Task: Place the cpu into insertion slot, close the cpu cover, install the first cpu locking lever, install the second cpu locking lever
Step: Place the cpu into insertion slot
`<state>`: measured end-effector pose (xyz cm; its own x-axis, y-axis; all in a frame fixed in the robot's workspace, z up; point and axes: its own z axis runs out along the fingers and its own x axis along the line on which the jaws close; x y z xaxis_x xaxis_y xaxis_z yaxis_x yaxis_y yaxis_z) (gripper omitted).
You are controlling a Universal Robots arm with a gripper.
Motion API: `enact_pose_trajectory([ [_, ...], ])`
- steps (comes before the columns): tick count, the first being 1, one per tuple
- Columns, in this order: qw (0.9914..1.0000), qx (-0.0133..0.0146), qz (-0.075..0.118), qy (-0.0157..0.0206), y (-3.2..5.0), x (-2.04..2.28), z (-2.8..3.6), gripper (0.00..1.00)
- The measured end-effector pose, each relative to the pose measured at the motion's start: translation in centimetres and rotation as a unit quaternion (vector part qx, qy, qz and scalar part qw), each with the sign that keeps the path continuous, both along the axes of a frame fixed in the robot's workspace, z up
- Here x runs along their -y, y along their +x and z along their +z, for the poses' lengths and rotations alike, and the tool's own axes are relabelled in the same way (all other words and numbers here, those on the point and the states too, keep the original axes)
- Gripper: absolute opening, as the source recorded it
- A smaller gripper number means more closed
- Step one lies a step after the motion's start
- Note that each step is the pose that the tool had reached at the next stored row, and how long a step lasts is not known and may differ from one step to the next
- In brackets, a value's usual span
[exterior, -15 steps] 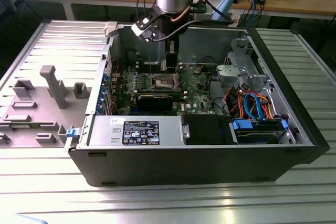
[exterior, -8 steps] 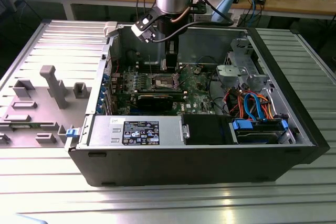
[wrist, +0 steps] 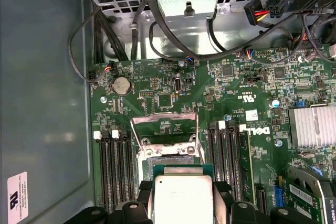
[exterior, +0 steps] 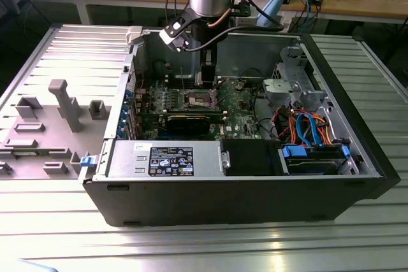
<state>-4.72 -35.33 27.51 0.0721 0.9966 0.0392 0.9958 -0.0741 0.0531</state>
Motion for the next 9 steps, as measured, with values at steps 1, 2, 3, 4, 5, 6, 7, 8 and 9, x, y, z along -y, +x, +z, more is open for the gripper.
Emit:
enact_pose_trajectory([
  [1, 1.0, 0.0, 0.0, 0.0, 0.0, 0.0, 0.0, 0.54],
  [2, 1.0, 0.0, 0.0, 0.0, 0.0, 0.0, 0.0, 0.54],
  [3, 1.0, 0.0, 0.0, 0.0, 0.0, 0.0, 0.0, 0.54],
  [4, 1.0, 0.0, 0.0, 0.0, 0.0, 0.0, 0.0, 0.54],
  [5, 1.0, 0.0, 0.0, 0.0, 0.0, 0.0, 0.0, 0.54],
  [6, 1.0, 0.0, 0.0, 0.0, 0.0, 0.0, 0.0, 0.54],
  [7, 1.0, 0.0, 0.0, 0.0, 0.0, 0.0, -0.01, 0.54],
  [8, 1.0, 0.0001, 0.0, 0.0008, 0.0, 0.0, -0.09, 0.54],
  [9, 1.0, -0.0001, 0.003, 0.0006, 0.0, 0.0, -0.12, 0.54],
])
